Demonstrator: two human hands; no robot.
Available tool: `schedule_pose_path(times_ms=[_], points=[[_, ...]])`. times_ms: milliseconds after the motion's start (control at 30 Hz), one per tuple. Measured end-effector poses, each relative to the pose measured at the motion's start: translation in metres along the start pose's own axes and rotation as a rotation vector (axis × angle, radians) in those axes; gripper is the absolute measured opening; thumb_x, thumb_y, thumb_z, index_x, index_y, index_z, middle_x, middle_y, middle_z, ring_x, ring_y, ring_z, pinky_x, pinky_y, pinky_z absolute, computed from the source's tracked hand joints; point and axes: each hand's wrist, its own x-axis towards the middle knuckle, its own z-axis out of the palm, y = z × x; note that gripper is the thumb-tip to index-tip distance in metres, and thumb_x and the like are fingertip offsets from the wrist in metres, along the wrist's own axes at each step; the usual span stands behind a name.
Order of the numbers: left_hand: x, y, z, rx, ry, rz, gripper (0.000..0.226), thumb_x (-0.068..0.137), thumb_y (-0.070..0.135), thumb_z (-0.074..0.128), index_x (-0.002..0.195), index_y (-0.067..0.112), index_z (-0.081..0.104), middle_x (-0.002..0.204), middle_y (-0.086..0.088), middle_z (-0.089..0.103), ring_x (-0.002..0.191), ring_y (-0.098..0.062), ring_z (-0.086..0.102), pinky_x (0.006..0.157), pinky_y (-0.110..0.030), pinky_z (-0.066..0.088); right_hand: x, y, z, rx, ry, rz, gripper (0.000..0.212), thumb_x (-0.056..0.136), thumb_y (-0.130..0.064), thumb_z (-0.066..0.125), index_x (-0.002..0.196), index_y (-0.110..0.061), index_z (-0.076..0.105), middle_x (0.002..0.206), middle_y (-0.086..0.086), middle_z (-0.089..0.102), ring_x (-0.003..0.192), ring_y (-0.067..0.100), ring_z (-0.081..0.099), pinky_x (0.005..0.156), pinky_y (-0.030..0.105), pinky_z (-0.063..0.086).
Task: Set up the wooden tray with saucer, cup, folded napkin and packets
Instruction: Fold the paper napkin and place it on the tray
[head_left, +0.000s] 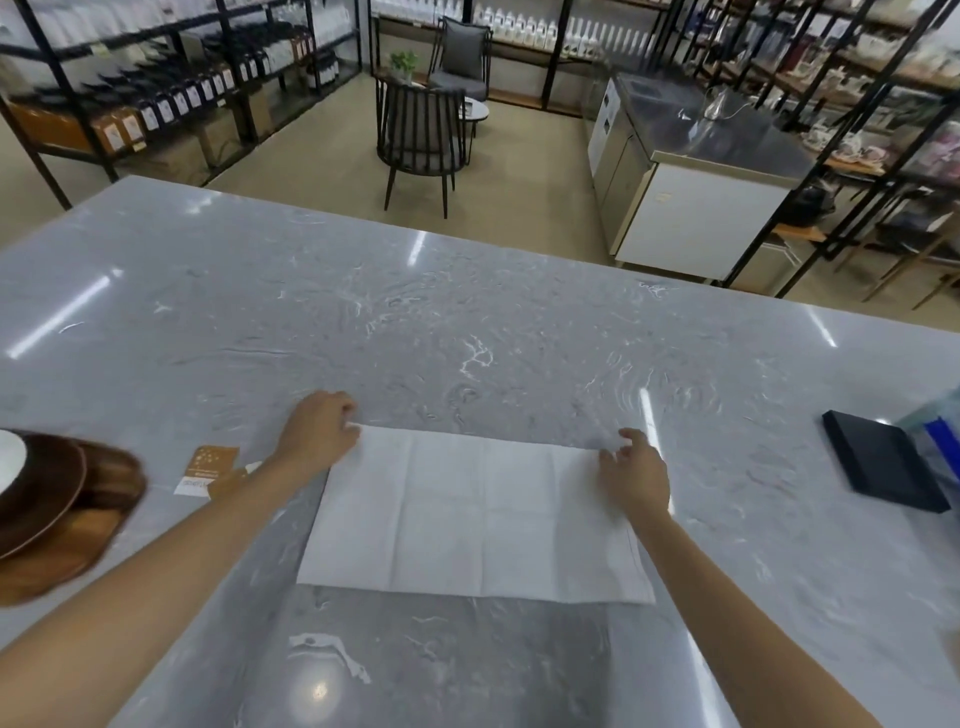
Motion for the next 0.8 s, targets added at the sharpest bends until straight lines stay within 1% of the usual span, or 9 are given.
schedule_pose_path(times_ms=[67, 100, 167, 233, 333, 400, 500, 633, 800], points=[[-0.024, 0.018, 0.015, 0.125, 0.017, 0.122, 0.039, 0.087, 0.018, 0.068, 0.125, 0.009, 0.064, 0.129, -0.014, 0.058, 0.126, -0.035, 0.05, 0.099, -0.042, 0.048, -0.026, -0.018, 0.021, -0.276, 0.086, -0.193, 0.059, 0.096, -0.034, 0.059, 0.15, -0.017, 0.042, 0.143, 0.017, 0.054, 0.132, 0.04, 0.049, 0.103, 0.05, 0.045], [-0.039, 0.03, 0.027, 0.125, 0.018, 0.204, 0.04, 0.09, 0.021, 0.064, 0.128, 0.009, 0.062, 0.134, -0.012, 0.054, 0.131, -0.033, 0.047, 0.102, -0.043, 0.048, -0.046, -0.028, 0.036, -0.295, 0.095, -0.327, 0.059, 0.098, -0.035, 0.056, 0.152, -0.016, 0.04, 0.149, 0.017, 0.05, 0.136, 0.039, 0.046, 0.105, 0.051, 0.044], [-0.067, 0.055, 0.055, 0.099, -0.021, 0.352, 0.04, 0.097, 0.025, 0.054, 0.134, 0.01, 0.06, 0.147, -0.008, 0.049, 0.143, -0.028, 0.038, 0.112, -0.044, 0.041, -0.088, -0.049, 0.069, -0.256, 0.013, -0.559, 0.057, 0.102, -0.035, 0.049, 0.154, -0.018, 0.038, 0.159, 0.015, 0.041, 0.145, 0.035, 0.039, 0.112, 0.049, 0.04], [-0.086, 0.074, 0.082, 0.143, -0.084, 0.379, 0.047, 0.101, 0.025, 0.042, 0.146, 0.012, 0.05, 0.16, -0.003, 0.037, 0.154, -0.023, 0.019, 0.124, -0.039, 0.023, -0.121, -0.064, 0.099, -0.281, -0.137, -0.669, 0.057, 0.104, -0.033, 0.04, 0.159, -0.022, 0.028, 0.168, 0.007, 0.023, 0.155, 0.026, 0.021, 0.122, 0.047, 0.027], [-0.104, 0.064, 0.101, 0.286, -0.099, 0.324, 0.056, 0.105, 0.032, 0.028, 0.159, 0.02, 0.024, 0.168, 0.005, 0.017, 0.157, -0.018, 0.003, 0.127, -0.037, 0.007, -0.136, -0.057, 0.114, -0.355, -0.206, -0.601, 0.058, 0.108, -0.038, 0.028, 0.162, -0.028, 0.012, 0.17, -0.006, 0.001, 0.158, 0.018, 0.003, 0.128, 0.043, 0.008], [-0.114, 0.043, 0.099, 0.307, -0.013, 0.31, 0.058, 0.103, 0.044, 0.027, 0.159, 0.027, 0.024, 0.168, 0.008, 0.018, 0.156, -0.019, 0.01, 0.126, -0.042, 0.011, -0.138, -0.034, 0.103, -0.372, -0.157, -0.548, 0.058, 0.105, -0.051, 0.023, 0.161, -0.039, 0.01, 0.169, -0.011, 0.001, 0.158, 0.015, 0.0, 0.128, 0.042, 0.005], [-0.121, 0.011, 0.091, 0.311, 0.067, 0.257, 0.062, 0.102, 0.052, 0.025, 0.159, 0.027, 0.024, 0.167, 0.004, 0.021, 0.156, -0.021, 0.014, 0.125, -0.044, 0.016, -0.129, 0.011, 0.07, -0.397, -0.102, -0.437, 0.061, 0.1, -0.063, 0.014, 0.158, -0.048, 0.004, 0.17, -0.014, -0.001, 0.158, 0.015, -0.002, 0.128, 0.044, 0.006], [-0.126, -0.008, 0.083, 0.349, 0.071, 0.203, 0.072, 0.099, 0.059, 0.025, 0.16, 0.021, 0.02, 0.168, -0.001, 0.016, 0.156, -0.021, 0.013, 0.125, -0.045, 0.016, -0.117, 0.052, 0.033, -0.454, -0.076, -0.281, 0.063, 0.1, -0.063, 0.011, 0.159, -0.044, 0.0, 0.171, -0.01, -0.001, 0.158, 0.016, -0.002, 0.128, 0.046, 0.006], [-0.126, -0.009, 0.078, 0.34, 0.076, 0.184, 0.079, 0.097, 0.064, 0.021, 0.16, 0.015, 0.019, 0.168, -0.006, 0.017, 0.156, -0.022, 0.015, 0.125, -0.044, 0.017, -0.115, 0.056, 0.025, -0.438, -0.088, -0.272, 0.067, 0.102, -0.062, 0.014, 0.161, -0.035, -0.001, 0.169, -0.009, -0.006, 0.158, 0.016, -0.004, 0.128, 0.045, 0.002]])
